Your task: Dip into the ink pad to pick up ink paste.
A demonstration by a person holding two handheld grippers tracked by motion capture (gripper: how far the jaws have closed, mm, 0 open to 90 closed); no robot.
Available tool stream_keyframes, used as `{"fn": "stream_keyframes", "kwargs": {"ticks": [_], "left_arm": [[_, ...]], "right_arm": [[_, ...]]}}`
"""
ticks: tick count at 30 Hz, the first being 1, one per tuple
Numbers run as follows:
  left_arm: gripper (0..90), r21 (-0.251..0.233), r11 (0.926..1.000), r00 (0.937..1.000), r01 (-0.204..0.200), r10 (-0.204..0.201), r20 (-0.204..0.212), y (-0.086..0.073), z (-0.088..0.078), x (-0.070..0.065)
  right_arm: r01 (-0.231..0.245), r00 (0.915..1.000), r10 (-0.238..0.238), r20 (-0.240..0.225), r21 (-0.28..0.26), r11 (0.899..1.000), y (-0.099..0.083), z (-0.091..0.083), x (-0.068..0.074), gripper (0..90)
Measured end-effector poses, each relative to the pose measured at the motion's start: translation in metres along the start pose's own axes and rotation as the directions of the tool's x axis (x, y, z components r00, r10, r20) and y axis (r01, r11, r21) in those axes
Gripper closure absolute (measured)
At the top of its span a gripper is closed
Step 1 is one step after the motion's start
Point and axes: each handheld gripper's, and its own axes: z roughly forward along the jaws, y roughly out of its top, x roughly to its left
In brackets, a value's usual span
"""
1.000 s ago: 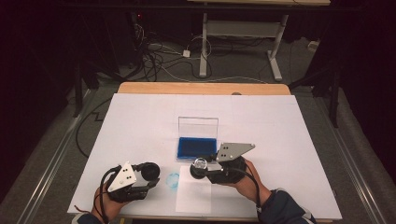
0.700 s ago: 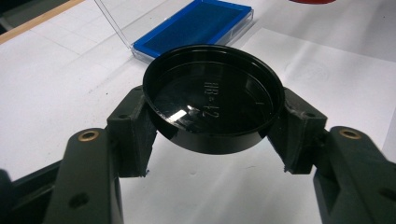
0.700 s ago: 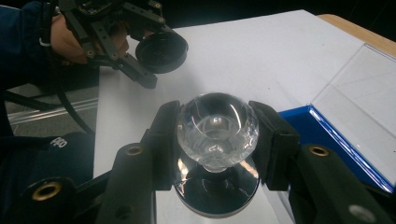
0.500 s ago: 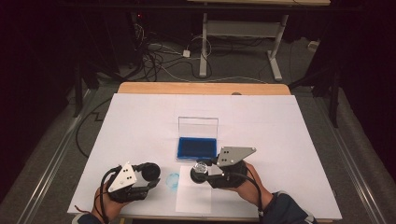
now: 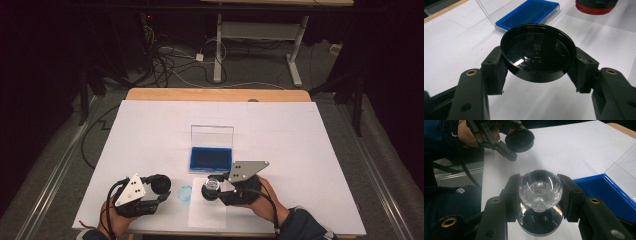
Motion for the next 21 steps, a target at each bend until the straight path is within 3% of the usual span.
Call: {"fn": "stream_keyframes", "kwargs": {"ticks": [21], "left_arm": [[36.7, -0.001, 1.0, 1.0, 0.0, 0.0, 0.006, -0.001, 0.0, 0.001]], "right_arm": [[-0.004, 0.9998, 0.005, -0.02, 0.049, 0.999, -0.011, 0.011, 0.003, 57.0]]}}
